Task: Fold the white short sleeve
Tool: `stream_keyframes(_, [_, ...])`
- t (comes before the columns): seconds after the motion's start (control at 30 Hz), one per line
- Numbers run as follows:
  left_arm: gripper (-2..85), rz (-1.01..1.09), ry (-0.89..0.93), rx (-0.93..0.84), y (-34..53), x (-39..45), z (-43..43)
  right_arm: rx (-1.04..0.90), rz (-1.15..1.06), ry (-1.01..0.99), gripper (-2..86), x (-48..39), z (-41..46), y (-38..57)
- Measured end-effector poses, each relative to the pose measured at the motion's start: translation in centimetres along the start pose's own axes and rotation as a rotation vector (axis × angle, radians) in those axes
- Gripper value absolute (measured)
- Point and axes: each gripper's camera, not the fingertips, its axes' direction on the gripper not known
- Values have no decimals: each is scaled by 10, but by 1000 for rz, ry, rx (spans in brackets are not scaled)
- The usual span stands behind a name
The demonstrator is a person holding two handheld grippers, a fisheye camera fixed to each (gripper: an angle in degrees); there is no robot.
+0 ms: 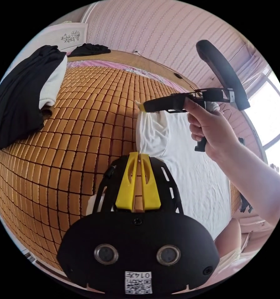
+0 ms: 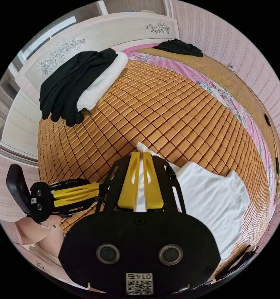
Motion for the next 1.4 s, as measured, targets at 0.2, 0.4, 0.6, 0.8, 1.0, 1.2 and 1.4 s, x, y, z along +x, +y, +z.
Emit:
stream_keyframes(0.2, [23,201,191,123,9,38,-24,239,226,-52,16,59,-90,99])
stream_keyframes(0.4, [52,265,181,0,19,56,-2,58,393,45,52,99,-78,178])
stream_keyframes(0.6, [51,337,144,-86,7,73,10,60,249,100,67,97,-86,144])
stream_keyframes(0.8, [63,487,68,-138,-11,115,35,38,194,118,74,116,-80,90])
stream_keyframes(1.0, [49,515,18,-214,-23,131,63,-73,180,73,68,138,-52,69])
stream_keyframes(1.2, [16,376,46,-102,-37,113,45,21,78,-1,2,135,-84,53])
stream_keyframes(1.4, [38,260,58,-54,-54,91,34,2,-21,3,17,123,-82,17])
